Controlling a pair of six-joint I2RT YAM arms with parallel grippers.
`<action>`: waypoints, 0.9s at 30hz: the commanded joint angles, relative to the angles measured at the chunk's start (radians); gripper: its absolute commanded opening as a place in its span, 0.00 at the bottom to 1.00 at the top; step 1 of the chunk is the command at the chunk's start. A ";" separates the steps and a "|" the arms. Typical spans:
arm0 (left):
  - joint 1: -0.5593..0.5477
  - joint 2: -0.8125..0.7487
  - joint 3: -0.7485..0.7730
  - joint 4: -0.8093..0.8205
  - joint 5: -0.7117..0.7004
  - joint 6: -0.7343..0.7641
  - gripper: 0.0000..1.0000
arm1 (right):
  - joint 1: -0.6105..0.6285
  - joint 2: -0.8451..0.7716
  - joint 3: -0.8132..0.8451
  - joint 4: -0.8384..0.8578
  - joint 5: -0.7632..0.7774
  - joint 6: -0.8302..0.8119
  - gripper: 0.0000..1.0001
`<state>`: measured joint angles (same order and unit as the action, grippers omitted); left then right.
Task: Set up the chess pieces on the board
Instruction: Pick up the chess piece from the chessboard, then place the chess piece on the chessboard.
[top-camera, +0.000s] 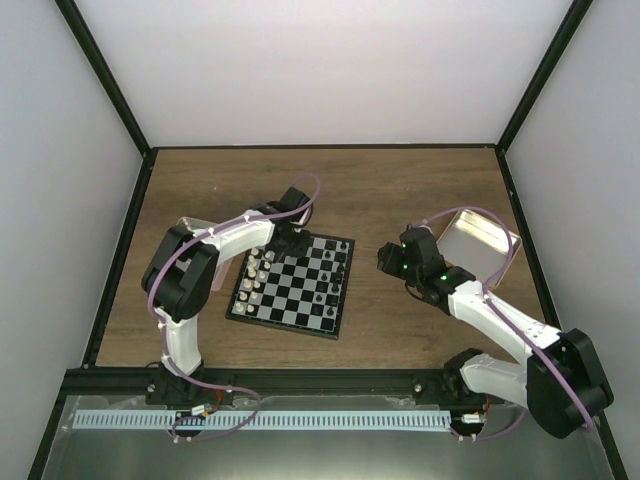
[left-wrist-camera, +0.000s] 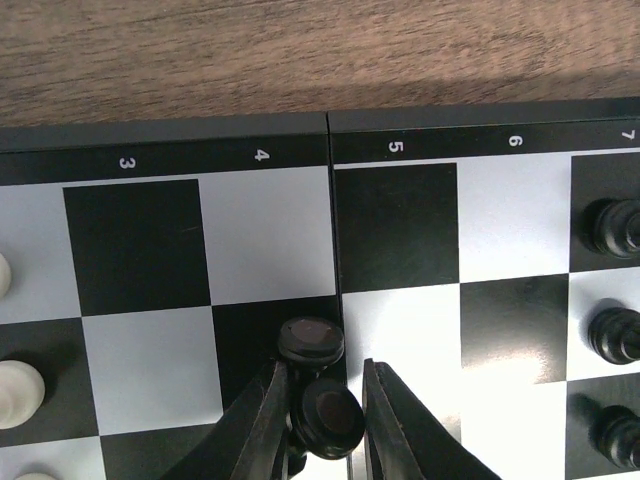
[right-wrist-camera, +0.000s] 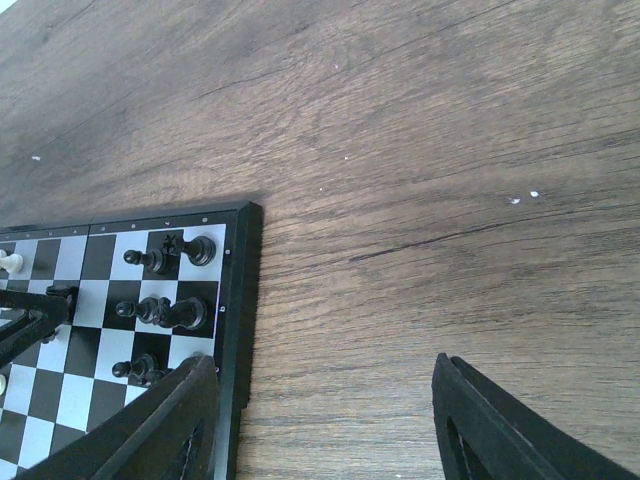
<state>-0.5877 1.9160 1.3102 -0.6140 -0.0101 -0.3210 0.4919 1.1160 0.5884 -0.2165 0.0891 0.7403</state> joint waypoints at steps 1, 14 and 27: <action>0.005 0.007 0.006 0.004 0.023 -0.002 0.23 | -0.009 0.004 0.034 0.016 0.002 -0.014 0.60; 0.003 -0.085 -0.009 -0.018 0.009 -0.021 0.14 | -0.009 0.001 0.036 0.017 -0.010 -0.010 0.60; 0.003 -0.405 -0.213 0.228 0.282 -0.353 0.14 | -0.002 -0.071 -0.045 0.409 -0.505 -0.137 0.60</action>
<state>-0.5877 1.6230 1.1645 -0.5571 0.1383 -0.4572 0.4919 1.0821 0.5713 -0.0422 -0.1677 0.6533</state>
